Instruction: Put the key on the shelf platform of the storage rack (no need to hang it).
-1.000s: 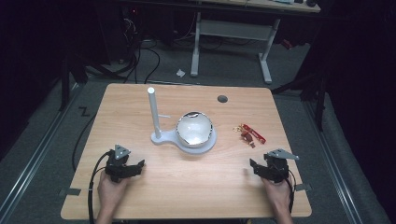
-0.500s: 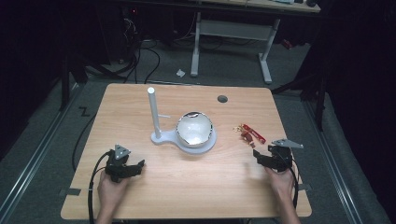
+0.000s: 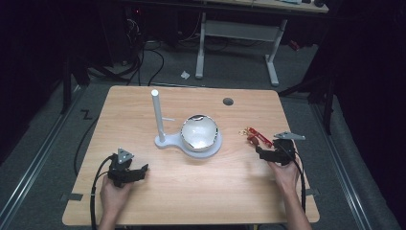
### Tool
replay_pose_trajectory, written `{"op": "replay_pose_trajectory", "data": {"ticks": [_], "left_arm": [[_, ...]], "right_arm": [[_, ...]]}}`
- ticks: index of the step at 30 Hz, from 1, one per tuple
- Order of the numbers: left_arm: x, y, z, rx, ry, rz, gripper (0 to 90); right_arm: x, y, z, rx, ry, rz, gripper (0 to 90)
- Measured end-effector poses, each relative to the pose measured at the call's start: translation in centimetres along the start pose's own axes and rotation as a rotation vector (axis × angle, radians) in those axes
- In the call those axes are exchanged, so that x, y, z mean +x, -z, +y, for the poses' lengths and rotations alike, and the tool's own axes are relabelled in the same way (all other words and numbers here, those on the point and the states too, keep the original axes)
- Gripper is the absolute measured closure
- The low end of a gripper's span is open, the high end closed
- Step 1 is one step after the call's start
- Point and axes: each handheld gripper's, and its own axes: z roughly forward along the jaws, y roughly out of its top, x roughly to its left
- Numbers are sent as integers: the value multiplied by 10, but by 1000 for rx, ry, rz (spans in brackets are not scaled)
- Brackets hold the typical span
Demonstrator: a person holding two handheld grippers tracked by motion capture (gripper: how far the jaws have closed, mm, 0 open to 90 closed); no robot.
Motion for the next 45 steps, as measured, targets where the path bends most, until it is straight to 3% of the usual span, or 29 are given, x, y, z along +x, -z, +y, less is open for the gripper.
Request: {"op": "replay_pose_trajectory", "data": {"ticks": [21,24,28,33,45], "left_arm": [[0,0,0,0,2,-1,222],[0,0,0,1,1,-1,222],[0,0,0,1,2,-1,221],[0,0,0,0,2,-1,221],[0,0,0,0,0,0,220]], "right_arm": [[-12,-30,26,44,-24,10,105],[-14,-32,26,37,-30,9,100],[-21,-40,22,78,-54,9,64],[-26,-44,21,65,-87,32,57],[-29,-64,15,81,-113,49,48]]}}
